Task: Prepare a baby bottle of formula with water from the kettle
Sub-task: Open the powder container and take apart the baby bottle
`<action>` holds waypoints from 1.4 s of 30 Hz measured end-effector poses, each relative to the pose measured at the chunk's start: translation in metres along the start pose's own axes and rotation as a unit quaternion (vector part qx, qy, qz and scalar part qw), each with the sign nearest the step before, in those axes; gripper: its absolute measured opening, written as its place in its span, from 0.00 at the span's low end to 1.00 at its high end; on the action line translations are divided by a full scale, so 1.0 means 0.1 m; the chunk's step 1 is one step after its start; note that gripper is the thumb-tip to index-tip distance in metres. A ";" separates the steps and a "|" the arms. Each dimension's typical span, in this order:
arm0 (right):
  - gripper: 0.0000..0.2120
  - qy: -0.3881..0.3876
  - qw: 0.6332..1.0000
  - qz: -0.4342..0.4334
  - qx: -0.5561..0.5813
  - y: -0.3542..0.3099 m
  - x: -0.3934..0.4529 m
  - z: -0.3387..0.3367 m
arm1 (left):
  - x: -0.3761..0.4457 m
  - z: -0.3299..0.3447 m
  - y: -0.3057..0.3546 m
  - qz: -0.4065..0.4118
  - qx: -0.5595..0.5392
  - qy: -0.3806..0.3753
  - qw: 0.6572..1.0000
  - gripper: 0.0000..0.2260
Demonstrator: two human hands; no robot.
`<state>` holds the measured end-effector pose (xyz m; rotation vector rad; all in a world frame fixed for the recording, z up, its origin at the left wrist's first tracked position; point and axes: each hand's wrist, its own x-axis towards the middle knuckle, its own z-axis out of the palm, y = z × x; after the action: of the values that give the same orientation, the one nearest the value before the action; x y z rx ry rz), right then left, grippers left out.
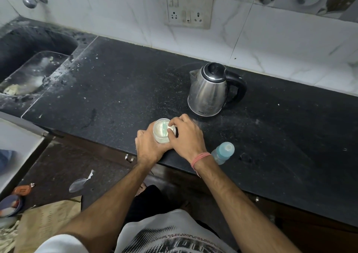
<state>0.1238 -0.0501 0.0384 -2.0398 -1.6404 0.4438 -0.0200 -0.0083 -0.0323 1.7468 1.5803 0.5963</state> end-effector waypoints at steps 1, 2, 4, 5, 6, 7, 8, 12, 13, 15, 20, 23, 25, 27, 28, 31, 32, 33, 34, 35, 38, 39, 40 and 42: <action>0.08 -0.001 1.000 0.002 0.000 0.02 -0.03 0.00 | -0.02 0.02 0.00 -0.001 -0.006 0.007 1.000 0.48; 0.08 0.001 1.000 0.003 0.002 0.04 -0.06 -0.01 | -0.06 0.04 0.00 -0.011 -0.023 0.023 0.999 0.53; 0.08 0.013 1.000 0.005 0.013 0.08 -0.14 -0.05 | -0.20 0.12 0.03 -0.062 -0.062 0.082 0.993 0.61; 0.09 0.022 1.000 0.006 0.017 0.12 -0.18 -0.08 | -0.30 0.18 0.05 -0.083 -0.067 0.121 0.987 0.62; 0.09 0.034 0.999 0.009 0.022 0.16 -0.22 -0.12 | -0.41 0.25 0.07 -0.094 -0.067 0.153 0.981 0.59; 0.09 0.049 0.998 0.012 0.027 0.20 -0.27 -0.16 | -0.55 0.32 0.08 -0.096 -0.073 0.178 0.977 0.52; 0.09 0.065 0.997 0.015 0.030 0.25 -0.33 -0.21 | -0.68 0.38 0.10 -0.095 -0.090 0.193 0.972 0.44; 0.08 0.142 0.989 0.035 -0.010 0.50 -0.56 -0.47 | -1.07 0.51 0.23 -0.008 -0.134 0.137 0.981 0.24; 0.08 0.155 0.987 0.042 -0.024 0.56 -0.61 -0.52 | -1.09 0.55 0.28 0.034 -0.133 0.101 0.985 0.24; 0.09 0.166 0.983 0.067 -0.046 0.68 -0.70 -0.63 | -1.06 0.65 0.44 0.098 -0.128 0.025 0.987 0.27; 0.22 0.112 0.982 0.139 -0.054 0.93 -0.87 -0.76 | -0.89 0.90 0.78 0.168 -0.087 -0.114 0.975 0.36; 0.27 0.057 0.983 0.171 -0.043 1.01 -0.93 -0.79 | -0.80 1.03 0.87 0.175 -0.059 -0.132 0.974 0.30; 0.25 0.050 0.984 0.166 -0.043 1.04 -0.96 -0.79 | -0.77 1.06 0.90 0.171 -0.045 -0.139 0.974 0.23; 0.23 0.048 0.985 0.156 -0.049 1.04 -0.97 -0.79 | -0.73 1.06 0.91 0.169 -0.044 -0.146 0.974 0.21; 0.22 0.046 0.986 0.150 -0.053 1.03 -0.97 -0.79 | -0.72 1.05 0.90 0.172 -0.043 -0.146 0.973 0.22; 0.22 0.032 0.988 0.135 -0.067 0.98 -0.96 -0.82 | -0.67 1.07 0.88 0.181 -0.042 -0.146 0.972 0.21; 0.21 0.023 0.989 0.128 -0.070 0.97 -0.95 -0.84 | -0.67 1.07 0.88 0.181 -0.045 -0.146 0.971 0.20; 0.21 0.010 0.990 0.120 -0.073 0.97 -0.94 -0.86 | -0.66 1.07 0.88 0.181 -0.049 -0.148 0.971 0.20; 0.21 -0.004 0.991 0.111 -0.074 0.98 -0.94 -0.89 | -0.66 1.07 0.89 0.180 -0.052 -0.152 0.970 0.21; 0.22 -0.019 0.992 0.103 -0.072 1.00 -0.93 -0.92 | -0.65 1.07 0.88 0.181 -0.055 -0.157 0.969 0.22; 0.25 -0.053 0.992 0.086 -0.071 1.03 -0.92 -0.99 | -0.62 1.07 0.87 0.183 -0.060 -0.167 0.967 0.25; 0.26 -0.061 0.992 0.081 -0.070 1.04 -0.92 -1.00 | -0.61 1.08 0.87 0.183 -0.063 -0.166 0.967 0.25; 0.25 -0.069 0.992 0.076 -0.069 1.05 -0.91 -1.02 | -0.60 1.09 0.87 0.181 -0.067 -0.165 0.967 0.25; 0.24 -0.087 0.992 0.065 -0.062 1.06 -0.90 -1.04 | -0.59 1.10 0.86 0.177 -0.075 -0.169 0.967 0.24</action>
<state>0.2446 -0.1724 0.0617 -2.2646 -1.6791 0.5924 0.1085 -0.0882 -0.0326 1.9100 0.9738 0.5345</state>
